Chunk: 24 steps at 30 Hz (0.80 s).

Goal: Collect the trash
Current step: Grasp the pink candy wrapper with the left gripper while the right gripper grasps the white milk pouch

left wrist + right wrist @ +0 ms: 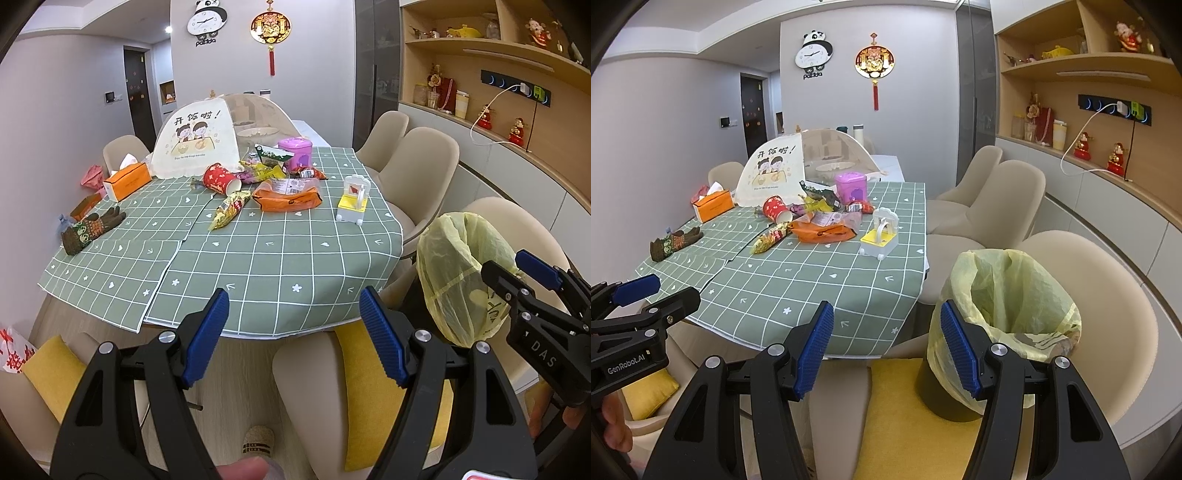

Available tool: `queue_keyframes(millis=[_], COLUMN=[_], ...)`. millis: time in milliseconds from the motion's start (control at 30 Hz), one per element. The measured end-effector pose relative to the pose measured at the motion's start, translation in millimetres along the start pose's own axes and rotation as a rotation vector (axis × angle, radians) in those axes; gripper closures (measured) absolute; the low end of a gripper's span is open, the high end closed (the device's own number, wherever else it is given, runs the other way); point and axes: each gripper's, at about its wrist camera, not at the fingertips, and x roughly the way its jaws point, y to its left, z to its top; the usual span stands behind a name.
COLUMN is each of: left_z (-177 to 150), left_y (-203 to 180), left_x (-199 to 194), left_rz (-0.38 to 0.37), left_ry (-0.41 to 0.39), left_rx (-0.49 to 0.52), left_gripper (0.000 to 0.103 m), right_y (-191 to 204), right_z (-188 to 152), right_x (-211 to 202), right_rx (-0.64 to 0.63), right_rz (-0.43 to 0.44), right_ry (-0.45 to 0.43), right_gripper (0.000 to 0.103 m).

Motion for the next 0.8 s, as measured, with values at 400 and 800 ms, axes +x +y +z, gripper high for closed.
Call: queue_keyframes(millis=[400, 800], left_z=[40, 146], left_y=[61, 189], left_x=[76, 247], left_rz=[-0.008, -0.096], left_ry=[0.035, 0.11], left_rx=[-0.002, -0.04], left_gripper=[0.025, 0.033], right_y=[10, 58], right_z=[33, 108], right_x=[67, 210], right_rx=[-0.008, 0.05], right_rz=[0.02, -0.089], right_ry=[0.053, 0.153], right_gripper=[0.046, 0.046])
